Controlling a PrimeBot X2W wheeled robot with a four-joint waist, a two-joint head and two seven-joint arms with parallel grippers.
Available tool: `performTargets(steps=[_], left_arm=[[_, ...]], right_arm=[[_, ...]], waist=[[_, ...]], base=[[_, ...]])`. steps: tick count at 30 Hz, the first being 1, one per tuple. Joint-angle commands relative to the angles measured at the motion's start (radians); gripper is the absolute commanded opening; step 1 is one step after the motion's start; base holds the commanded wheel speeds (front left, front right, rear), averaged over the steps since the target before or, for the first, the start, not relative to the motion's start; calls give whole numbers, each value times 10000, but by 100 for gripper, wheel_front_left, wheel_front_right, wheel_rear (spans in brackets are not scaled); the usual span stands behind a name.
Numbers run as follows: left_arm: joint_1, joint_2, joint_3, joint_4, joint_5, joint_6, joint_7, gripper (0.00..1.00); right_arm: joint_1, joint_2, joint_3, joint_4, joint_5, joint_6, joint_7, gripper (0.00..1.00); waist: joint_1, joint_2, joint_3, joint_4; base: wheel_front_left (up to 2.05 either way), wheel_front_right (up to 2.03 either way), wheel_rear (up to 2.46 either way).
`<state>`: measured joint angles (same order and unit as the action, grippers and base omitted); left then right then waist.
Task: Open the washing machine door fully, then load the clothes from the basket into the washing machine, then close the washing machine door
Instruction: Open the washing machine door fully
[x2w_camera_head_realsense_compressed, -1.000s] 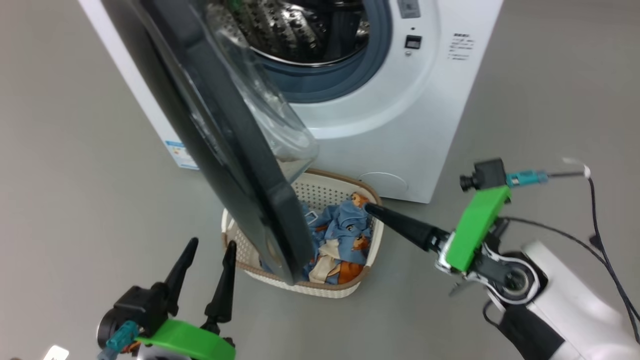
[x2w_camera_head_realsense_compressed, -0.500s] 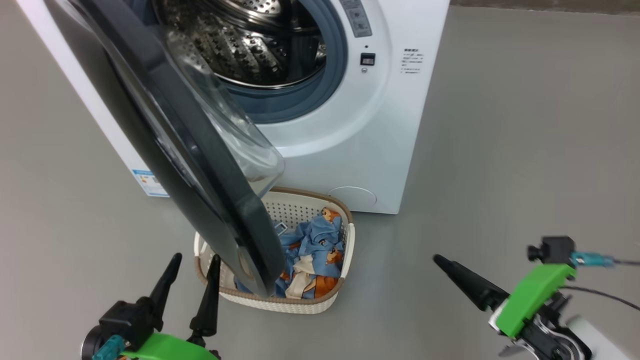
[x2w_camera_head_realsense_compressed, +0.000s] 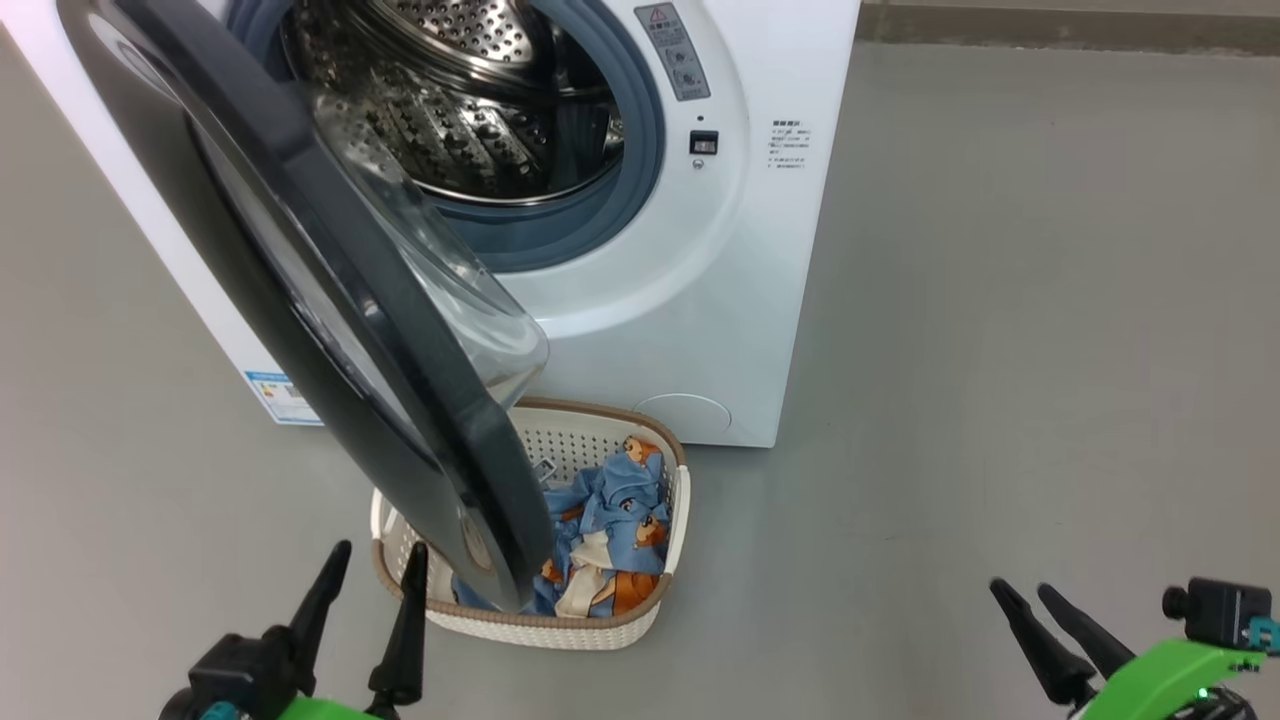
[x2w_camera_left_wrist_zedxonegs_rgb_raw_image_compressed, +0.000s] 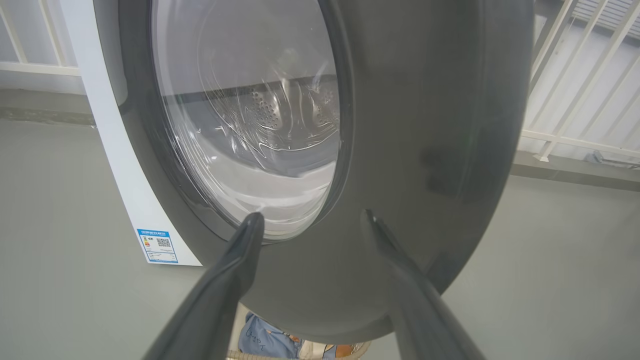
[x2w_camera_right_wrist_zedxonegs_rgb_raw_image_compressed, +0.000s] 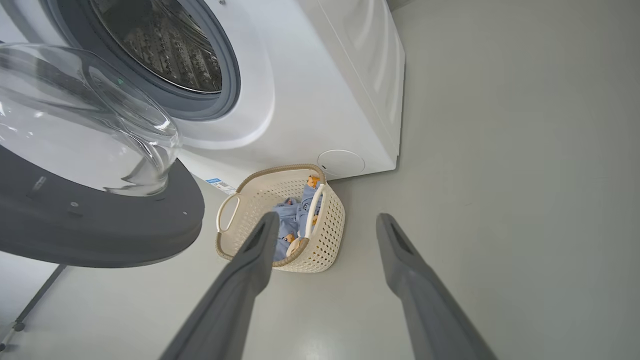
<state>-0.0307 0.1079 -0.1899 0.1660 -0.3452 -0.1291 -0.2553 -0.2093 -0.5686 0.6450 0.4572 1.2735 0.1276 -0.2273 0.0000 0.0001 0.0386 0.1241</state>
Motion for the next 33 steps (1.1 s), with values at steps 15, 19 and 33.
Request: performTargets(steps=[15, 19, 33], left_arm=[[-5, 127, 562, -224, 70, -16, -65, 100], [-30, 153, 552, -224, 65, -16, -65, 100], [-115, 150, 556, -156, 56, -16, -65, 100]], right_arm=[[1494, 1181, -4589, -862, -5703, 31, -342, 100], [1948, 1920, -6071, -1830, -7444, 31, -343, 100], [2692, 3130, -7469, -2835, -9226, 31, -344, 100]], waist=[[0, -1, -28, -199], [0, -1, 4, -218], [0, -1, 106, -150]], base=[[0, 0, 0], [0, 0, 0], [0, 0, 0]])
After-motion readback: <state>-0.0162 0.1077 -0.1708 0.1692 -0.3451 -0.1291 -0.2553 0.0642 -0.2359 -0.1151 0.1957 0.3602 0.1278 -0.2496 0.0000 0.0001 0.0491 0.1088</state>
